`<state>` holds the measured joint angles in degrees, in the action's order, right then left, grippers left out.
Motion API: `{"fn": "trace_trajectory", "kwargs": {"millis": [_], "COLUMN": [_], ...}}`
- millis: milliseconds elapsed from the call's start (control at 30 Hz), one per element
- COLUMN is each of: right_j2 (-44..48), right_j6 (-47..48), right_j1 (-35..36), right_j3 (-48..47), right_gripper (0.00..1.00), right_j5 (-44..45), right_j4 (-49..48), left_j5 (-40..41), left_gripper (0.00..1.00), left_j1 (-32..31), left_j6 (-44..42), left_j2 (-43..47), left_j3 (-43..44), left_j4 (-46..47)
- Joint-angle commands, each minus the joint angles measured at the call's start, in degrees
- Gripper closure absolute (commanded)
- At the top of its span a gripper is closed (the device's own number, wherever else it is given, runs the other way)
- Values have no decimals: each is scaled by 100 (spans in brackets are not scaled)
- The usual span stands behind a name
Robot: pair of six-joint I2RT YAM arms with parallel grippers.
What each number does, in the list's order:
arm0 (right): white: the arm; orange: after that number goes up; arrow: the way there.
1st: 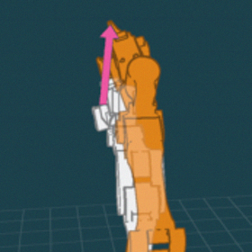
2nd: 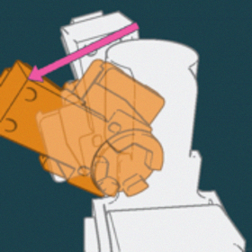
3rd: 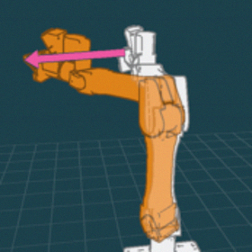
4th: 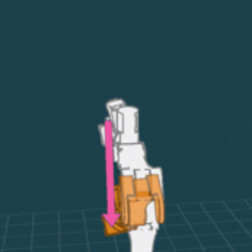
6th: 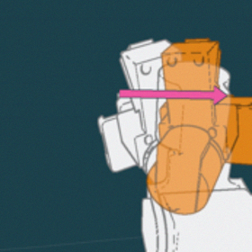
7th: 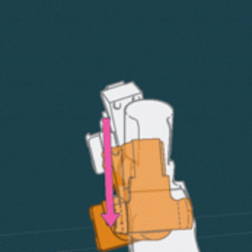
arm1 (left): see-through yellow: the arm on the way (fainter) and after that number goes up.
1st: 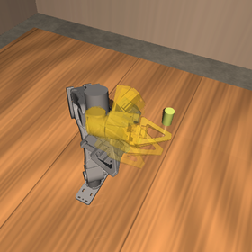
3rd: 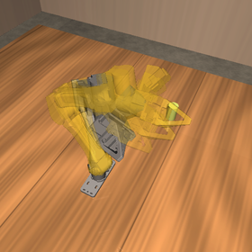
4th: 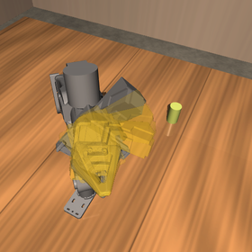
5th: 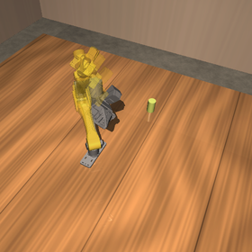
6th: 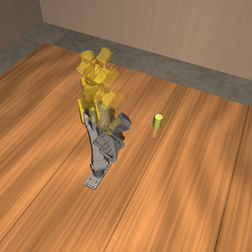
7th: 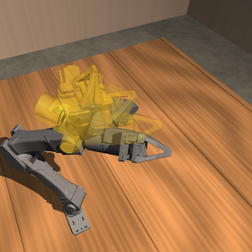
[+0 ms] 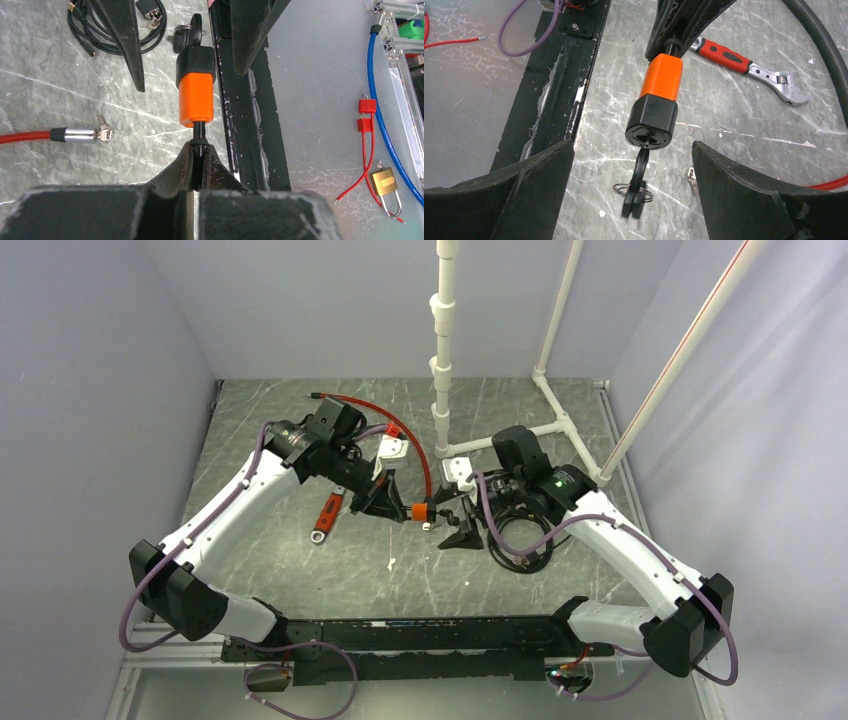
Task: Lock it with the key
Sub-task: Pick up the lock from the center of the board.
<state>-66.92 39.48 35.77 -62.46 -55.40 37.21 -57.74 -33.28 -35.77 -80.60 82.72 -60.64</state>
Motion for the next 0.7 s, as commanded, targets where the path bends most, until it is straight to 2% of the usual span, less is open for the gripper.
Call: {"fn": "trace_trajectory", "kwargs": {"millis": [0, 267, 667], "right_j2": [-94, -197, -176], "right_j6": [186, -403, -658], "right_j1": [82, 270, 404], "right_j3": [-378, -458, -341], "right_gripper": [11, 25, 49], "right_j5": [-33, 167, 512], "right_j4": [-51, -505, -703], "left_j5": [-438, -210, -121], "left_gripper": [100, 100, 100], "left_j1": [-3, -19, -19], "left_j6": [-310, -180, -185], "left_j2": [271, 231, 85], "left_j3": [117, 111, 173], "left_j4": [56, 165, 23]}}
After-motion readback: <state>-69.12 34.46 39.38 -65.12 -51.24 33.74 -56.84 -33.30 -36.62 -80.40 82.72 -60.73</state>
